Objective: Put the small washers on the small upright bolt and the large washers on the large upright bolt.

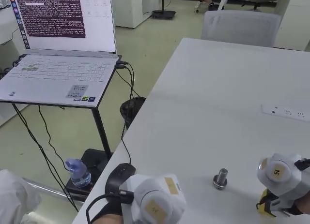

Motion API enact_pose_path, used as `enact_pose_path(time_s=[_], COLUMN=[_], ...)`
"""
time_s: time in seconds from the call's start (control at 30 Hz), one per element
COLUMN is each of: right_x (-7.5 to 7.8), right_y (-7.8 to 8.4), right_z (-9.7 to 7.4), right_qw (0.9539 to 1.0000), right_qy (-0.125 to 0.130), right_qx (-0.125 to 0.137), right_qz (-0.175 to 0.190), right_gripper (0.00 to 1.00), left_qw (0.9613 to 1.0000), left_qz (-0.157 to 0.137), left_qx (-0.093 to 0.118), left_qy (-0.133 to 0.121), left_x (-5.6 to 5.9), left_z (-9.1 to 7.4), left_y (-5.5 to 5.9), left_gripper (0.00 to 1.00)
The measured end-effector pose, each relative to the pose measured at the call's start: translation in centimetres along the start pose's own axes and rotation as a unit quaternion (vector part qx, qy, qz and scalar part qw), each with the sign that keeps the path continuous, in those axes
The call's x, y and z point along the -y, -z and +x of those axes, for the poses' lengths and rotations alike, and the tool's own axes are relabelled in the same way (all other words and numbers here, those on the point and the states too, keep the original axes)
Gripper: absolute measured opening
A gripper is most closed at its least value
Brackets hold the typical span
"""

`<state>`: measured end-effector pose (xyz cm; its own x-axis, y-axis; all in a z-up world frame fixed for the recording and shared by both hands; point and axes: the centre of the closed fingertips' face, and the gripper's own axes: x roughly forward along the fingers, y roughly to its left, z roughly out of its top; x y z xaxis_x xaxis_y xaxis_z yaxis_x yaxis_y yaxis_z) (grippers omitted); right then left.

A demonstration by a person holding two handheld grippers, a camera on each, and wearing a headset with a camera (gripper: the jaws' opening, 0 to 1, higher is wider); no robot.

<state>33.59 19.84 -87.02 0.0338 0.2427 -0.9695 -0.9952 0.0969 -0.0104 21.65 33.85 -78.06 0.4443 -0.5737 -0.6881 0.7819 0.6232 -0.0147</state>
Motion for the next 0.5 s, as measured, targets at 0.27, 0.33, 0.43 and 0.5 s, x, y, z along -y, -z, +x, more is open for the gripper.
enact_pose_path(time_s=[0.27,0.33,0.43,0.5], right_x=[0.3,0.7,1.3,1.5], right_y=[-0.1,-0.1,0.0,0.1], right_z=[-2.6,-3.4,-4.4,-4.8], right_qw=[0.9998,0.9998,0.9996,0.9995], right_qy=[0.007,0.011,0.016,0.017], right_qx=[0.012,0.013,0.015,0.015], right_qz=[0.012,0.012,0.018,0.02], right_gripper=[0.12,0.12,0.12,0.12], left_qw=[1.0,1.0,0.9999,0.9999], left_qz=[0.004,0.007,0.009,0.009], left_qx=[-0.002,-0.002,0.001,0.002], left_qy=[0.004,0.005,0.005,0.006], left_x=[0.1,0.1,0.1,0.0], left_z=[0.4,0.5,0.7,0.7], left_y=[0.1,-0.1,-0.4,-0.6], left_gripper=[0.7,0.7,0.71,0.71])
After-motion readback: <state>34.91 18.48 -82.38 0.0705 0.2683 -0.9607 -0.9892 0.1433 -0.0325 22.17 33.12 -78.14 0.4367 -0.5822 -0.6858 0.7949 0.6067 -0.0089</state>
